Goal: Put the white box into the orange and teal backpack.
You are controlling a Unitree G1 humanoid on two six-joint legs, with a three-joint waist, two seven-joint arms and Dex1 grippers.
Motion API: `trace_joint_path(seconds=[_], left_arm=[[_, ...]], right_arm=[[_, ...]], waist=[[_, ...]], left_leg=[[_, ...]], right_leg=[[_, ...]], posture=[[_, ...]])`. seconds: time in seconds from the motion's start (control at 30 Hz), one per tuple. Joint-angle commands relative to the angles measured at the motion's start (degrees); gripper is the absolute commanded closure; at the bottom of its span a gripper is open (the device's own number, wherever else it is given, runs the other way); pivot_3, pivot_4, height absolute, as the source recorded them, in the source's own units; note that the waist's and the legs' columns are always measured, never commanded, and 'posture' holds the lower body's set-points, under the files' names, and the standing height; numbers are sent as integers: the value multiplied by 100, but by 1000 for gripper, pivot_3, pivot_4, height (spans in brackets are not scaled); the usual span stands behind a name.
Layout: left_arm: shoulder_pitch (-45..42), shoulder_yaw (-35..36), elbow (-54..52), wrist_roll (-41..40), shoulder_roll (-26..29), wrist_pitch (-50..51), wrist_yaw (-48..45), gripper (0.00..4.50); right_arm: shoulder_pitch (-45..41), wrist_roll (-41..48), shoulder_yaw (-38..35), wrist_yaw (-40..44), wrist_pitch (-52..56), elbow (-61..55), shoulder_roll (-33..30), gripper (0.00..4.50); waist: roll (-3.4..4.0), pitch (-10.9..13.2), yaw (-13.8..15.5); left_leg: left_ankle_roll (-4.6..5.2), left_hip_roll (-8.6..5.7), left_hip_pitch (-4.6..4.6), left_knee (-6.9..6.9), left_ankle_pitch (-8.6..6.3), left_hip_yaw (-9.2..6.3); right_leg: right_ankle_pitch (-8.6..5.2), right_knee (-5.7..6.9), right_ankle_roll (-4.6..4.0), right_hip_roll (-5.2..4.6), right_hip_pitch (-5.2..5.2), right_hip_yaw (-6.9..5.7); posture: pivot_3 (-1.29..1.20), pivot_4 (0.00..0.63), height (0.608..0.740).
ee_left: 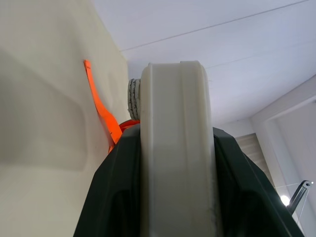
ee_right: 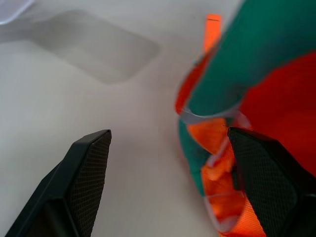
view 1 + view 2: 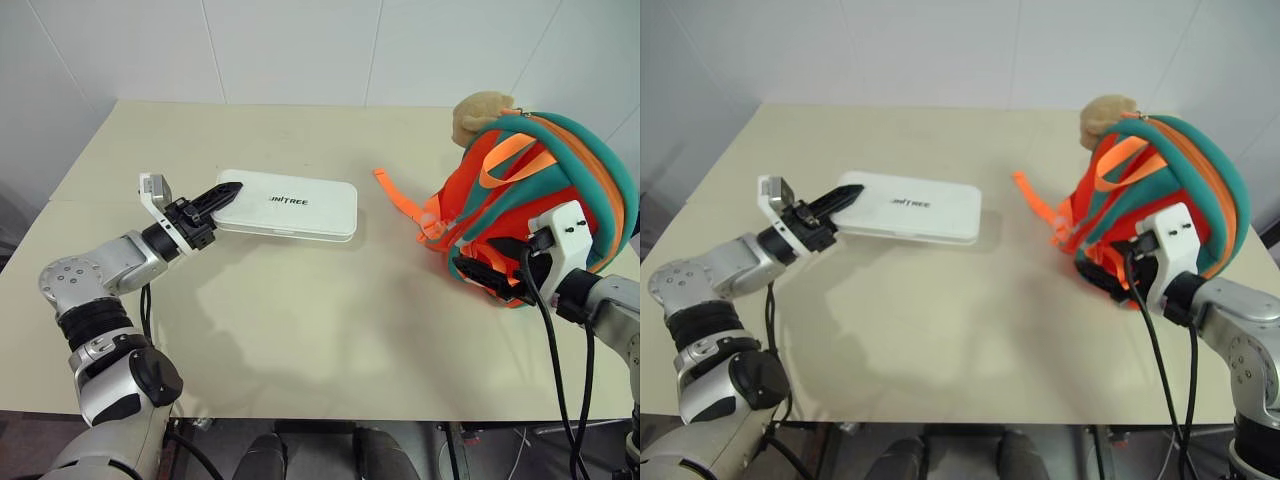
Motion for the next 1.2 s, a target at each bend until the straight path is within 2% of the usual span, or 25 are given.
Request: trace_joint_path(seconds=[0.03, 0.3, 0.7, 1.07, 1.17, 1.2], left_arm=[[-210, 143, -68, -325, 2, -24, 60, 3124], [-103, 154, -133, -446, -28, -38, 214, 3124], [179, 173, -336, -665, -61, -100, 295, 3124], [399, 190, -446, -955, -30, -181, 475, 3124], [467, 166, -489, -1027, -27, -207, 511, 3124], [488, 159, -506, -1055, -35, -221, 526, 3124]], right_arm=[[-225, -43, -161, -266, -302, 117, 83, 23], [-874, 124, 64, -731, -563, 653, 763, 23], [-1587, -155, 546, -1184, -1310, 1650, 1599, 23], [-2052, -307, 566, -1622, -1872, 2327, 2047, 23], [-2076, -352, 547, -1758, -1941, 2391, 2132, 646], [-2117, -344, 517, -1850, -1965, 2419, 2189, 992]], waist=[[0, 0, 3], [0, 0, -8], [0, 0, -20], [0, 0, -22], [0, 0, -25], [0, 0, -26]], left_leg=[[0, 0, 0, 0, 0, 0], [-1, 0, 0, 1, 1, 2], [-3, 2, 0, 2, 2, 11], [-3, 2, -1, 2, 3, 17], [-3, 2, 0, 2, 3, 21], [-3, 2, 0, 2, 3, 21]], right_leg=[[0, 0, 0, 0, 0, 0], [0, 3, 0, 0, -2, 3], [0, 30, 0, 0, -16, 9], [0, 48, 0, -1, -23, 10], [0, 50, 0, -2, -26, 11], [0, 50, 0, -2, -28, 11]], posture=[[0, 150, 740], [0, 150, 740], [0, 150, 740], [0, 150, 740], [0, 150, 740], [0, 150, 740]])
